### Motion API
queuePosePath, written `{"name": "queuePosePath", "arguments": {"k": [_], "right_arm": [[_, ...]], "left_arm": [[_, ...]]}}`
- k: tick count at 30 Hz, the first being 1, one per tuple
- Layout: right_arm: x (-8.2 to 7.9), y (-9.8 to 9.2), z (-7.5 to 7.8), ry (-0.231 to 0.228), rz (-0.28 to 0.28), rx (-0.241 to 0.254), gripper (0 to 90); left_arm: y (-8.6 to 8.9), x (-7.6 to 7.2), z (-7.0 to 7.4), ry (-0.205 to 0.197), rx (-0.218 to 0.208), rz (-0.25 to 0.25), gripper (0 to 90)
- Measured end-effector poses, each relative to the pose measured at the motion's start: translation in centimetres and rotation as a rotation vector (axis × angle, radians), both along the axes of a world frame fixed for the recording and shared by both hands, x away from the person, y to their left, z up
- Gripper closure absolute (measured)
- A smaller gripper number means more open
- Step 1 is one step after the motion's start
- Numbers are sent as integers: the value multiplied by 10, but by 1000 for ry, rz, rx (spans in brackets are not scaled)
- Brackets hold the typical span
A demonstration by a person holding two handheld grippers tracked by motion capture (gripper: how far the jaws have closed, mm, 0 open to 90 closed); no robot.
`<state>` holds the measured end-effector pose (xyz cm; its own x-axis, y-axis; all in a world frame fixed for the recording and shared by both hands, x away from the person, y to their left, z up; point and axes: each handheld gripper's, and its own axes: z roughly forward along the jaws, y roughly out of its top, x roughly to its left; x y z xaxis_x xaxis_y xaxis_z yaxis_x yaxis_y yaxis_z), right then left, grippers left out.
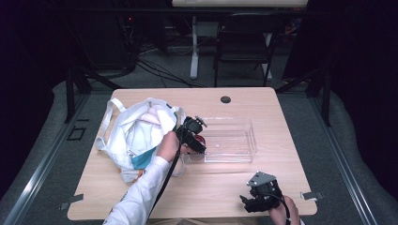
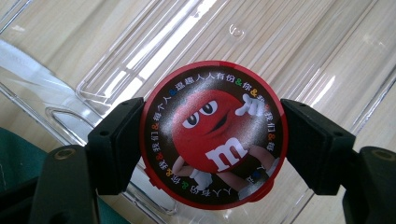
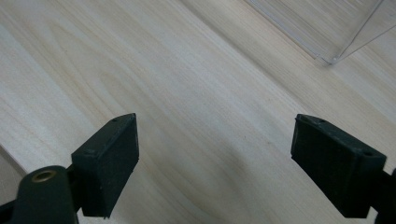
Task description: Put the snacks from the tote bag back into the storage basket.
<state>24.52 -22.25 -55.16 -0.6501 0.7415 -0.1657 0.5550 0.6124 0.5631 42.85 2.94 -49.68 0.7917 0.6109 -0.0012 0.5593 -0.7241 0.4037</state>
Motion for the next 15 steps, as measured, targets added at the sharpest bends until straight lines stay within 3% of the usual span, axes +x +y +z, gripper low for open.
{"name": "queuePosePath", "arguments": {"k": [9, 15], "right_arm": [[0, 0, 0, -2, -3, 0, 147], [0, 0, 0, -3, -3, -1, 146]], "left_arm": [[0, -1, 0, -11, -13, 17, 251], [4, 0, 16, -47, -48, 39, 161]]}}
